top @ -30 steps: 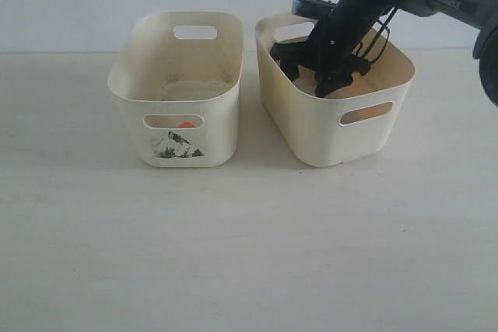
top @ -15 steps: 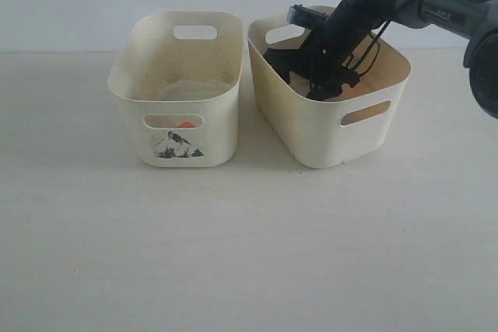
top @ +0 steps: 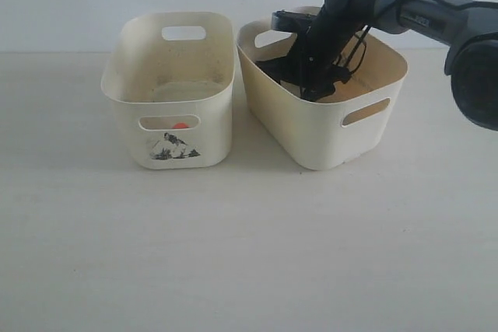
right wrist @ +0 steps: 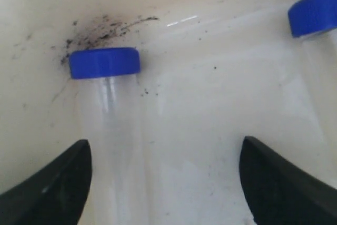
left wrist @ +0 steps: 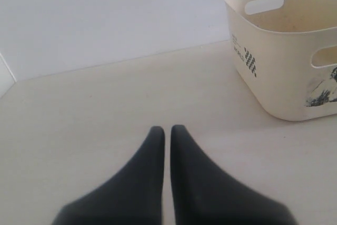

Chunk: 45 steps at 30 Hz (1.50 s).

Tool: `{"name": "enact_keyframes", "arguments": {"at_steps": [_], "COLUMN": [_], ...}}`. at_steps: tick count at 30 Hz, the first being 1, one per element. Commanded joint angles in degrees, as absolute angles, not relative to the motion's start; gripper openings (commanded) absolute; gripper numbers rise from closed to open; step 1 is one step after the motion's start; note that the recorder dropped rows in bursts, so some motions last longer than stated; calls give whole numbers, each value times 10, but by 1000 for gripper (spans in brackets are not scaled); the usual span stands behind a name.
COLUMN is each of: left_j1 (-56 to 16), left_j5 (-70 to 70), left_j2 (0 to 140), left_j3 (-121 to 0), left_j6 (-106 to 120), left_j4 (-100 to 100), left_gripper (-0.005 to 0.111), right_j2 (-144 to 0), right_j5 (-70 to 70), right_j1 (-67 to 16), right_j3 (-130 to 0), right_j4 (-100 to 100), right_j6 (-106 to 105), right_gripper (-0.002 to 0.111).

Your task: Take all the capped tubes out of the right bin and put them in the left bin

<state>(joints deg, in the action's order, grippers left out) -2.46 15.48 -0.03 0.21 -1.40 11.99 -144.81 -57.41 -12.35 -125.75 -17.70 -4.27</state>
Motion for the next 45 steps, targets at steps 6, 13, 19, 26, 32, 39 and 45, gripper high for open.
{"name": "enact_keyframes", "arguments": {"at_steps": [6, 13, 19, 26, 32, 39, 45], "left_j1": [-25, -25, -25, -25, -25, -25, -25], "left_j5": [150, 150, 150, 150, 150, 150, 150], "left_j2": [0, 0, 0, 0, 0, 0, 0], "left_j3": [0, 0, 0, 0, 0, 0, 0], "left_j6": [-22, -22, -22, -22, -22, -22, -22], "left_j4": [118, 118, 118, 118, 118, 118, 118], "left_gripper": [4, 4, 4, 4, 4, 4, 4], "right_j2": [-1467, -1467, -1467, -1467, -1467, -1467, -1467], "right_j5": [-601, -597, -619, -623, -634, -633, -634], "right_j1": [-133, -133, -133, -132, -132, -132, -132], "right_j3": [-1253, -1253, -1253, -1253, -1253, -1253, -1253], "right_j4": [-64, -67, -78, -164, -159, -147, -147], "right_j6": [0, 0, 0, -6, -6, -18, -19], "right_gripper": [69, 69, 69, 69, 45, 25, 61]}}
